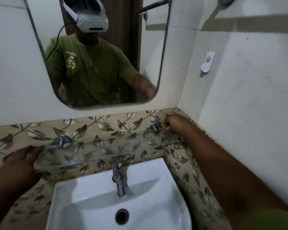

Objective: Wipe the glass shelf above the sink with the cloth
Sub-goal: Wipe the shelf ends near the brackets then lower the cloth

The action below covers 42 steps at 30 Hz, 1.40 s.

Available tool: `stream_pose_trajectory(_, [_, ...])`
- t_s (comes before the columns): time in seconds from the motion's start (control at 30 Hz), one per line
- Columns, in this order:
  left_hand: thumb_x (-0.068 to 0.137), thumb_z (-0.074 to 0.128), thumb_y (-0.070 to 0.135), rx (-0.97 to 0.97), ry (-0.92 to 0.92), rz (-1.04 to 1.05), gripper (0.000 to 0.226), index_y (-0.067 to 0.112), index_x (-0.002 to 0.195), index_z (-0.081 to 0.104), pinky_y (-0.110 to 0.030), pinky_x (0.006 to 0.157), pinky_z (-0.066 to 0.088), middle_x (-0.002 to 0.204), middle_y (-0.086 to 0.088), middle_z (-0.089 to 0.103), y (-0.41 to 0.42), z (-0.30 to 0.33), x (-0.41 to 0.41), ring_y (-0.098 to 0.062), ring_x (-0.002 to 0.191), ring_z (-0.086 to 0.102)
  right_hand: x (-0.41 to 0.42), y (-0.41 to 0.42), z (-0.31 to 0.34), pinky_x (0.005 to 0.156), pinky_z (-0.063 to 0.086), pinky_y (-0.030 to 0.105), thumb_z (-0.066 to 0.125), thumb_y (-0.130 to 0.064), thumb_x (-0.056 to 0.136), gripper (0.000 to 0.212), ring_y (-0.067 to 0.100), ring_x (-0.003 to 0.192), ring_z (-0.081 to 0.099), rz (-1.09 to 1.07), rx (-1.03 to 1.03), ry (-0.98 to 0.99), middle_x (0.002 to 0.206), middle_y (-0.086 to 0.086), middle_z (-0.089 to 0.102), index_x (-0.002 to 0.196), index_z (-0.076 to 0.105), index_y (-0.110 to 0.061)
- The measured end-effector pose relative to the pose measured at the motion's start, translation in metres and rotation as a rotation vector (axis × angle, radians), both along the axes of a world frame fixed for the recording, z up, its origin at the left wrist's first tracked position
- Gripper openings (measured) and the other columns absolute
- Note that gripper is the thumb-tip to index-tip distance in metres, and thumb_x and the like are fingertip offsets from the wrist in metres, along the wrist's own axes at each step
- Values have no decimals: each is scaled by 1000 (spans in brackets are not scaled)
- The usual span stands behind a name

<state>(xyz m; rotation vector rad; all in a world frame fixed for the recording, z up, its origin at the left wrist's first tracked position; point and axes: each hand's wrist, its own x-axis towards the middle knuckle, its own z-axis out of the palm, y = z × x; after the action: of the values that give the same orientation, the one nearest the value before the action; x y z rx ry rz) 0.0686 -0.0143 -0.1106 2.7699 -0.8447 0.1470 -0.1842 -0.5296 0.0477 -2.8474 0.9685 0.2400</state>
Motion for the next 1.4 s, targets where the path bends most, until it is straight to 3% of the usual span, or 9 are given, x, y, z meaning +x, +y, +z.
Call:
stream_pose_trajectory(0.2, [66, 80, 30, 20, -115, 73, 86, 13, 144, 49, -59, 103, 44, 139, -25, 54, -16, 37, -42, -50, 123, 52, 1, 3, 8, 101, 49, 33, 81, -9, 81, 62, 29, 118, 64, 41, -147, 232, 143, 15, 60, 139, 59, -5])
stream_pose_trajectory(0.4, [59, 79, 36, 30, -115, 45, 92, 17, 144, 49, -60, 102, 41, 132, -26, 57, -12, 28, -39, -49, 123, 52, 0, 15, 15, 72, 56, 38, 67, -14, 95, 47, 28, 91, 62, -10, -253, 498, 137, 17, 64, 139, 57, 1])
stream_pose_trajectory(0.57, [51, 90, 27, 6, -128, 17, 98, 12, 140, 53, -59, 101, 42, 129, -26, 59, -12, 31, -46, -49, 120, 54, 3, 33, 34, 98, 50, 37, 64, -24, 98, 54, 27, 107, 59, 2, -332, 606, 151, 13, 51, 147, 52, -4])
stream_pose_trajectory(0.67, [49, 90, 27, 17, -132, 9, 98, 11, 139, 54, -59, 99, 43, 126, -26, 61, -11, 29, -42, -48, 116, 55, 1, 44, 50, 93, 51, 35, 71, -30, 93, 51, 25, 114, 62, 54, -389, 707, 144, 9, 56, 139, 61, -11])
stream_pose_trajectory(0.8, [59, 82, 37, 26, -164, -21, 93, 17, 144, 49, -57, 99, 43, 130, -21, 60, -11, 28, -33, -46, 119, 54, 10, 32, 71, 81, 60, 40, 70, -13, 92, 25, 28, 86, 68, 73, -233, 528, 99, 10, 71, 117, 72, -8])
stream_pose_trajectory(0.9, [58, 83, 36, 8, -170, -14, 94, 18, 143, 50, -56, 99, 43, 131, -21, 60, -12, 26, -35, -46, 121, 54, 7, 24, 65, 72, 59, 42, 60, 4, 88, 30, 34, 87, 67, 116, -111, 198, 106, 15, 67, 111, 68, -12])
stream_pose_trajectory(0.97, [58, 84, 35, 6, -173, -17, 94, 17, 143, 50, -57, 101, 42, 131, -21, 60, -12, 24, -36, -46, 122, 54, 1, 22, 47, 79, 52, 35, 59, 2, 86, 35, 31, 97, 63, 147, -146, 88, 111, 11, 66, 113, 70, -17])
stream_pose_trajectory(1.27, [55, 88, 27, -50, -210, 11, 94, 15, 142, 51, -58, 103, 41, 131, -25, 58, -14, 30, -45, -48, 123, 52, -15, 22, 12, 75, 39, 30, 54, -5, 95, 16, 27, 92, 54, 93, -139, 105, 111, 17, 61, 108, 62, -12])
stream_pose_trajectory(1.4, [66, 83, 26, -14, -122, 34, 89, 17, 147, 46, -60, 107, 38, 142, -23, 53, -15, 32, -46, -48, 130, 48, -17, 28, 8, 71, 56, 38, 60, -11, 98, 21, 32, 83, 68, 10, -150, 254, 106, 18, 70, 114, 66, 0])
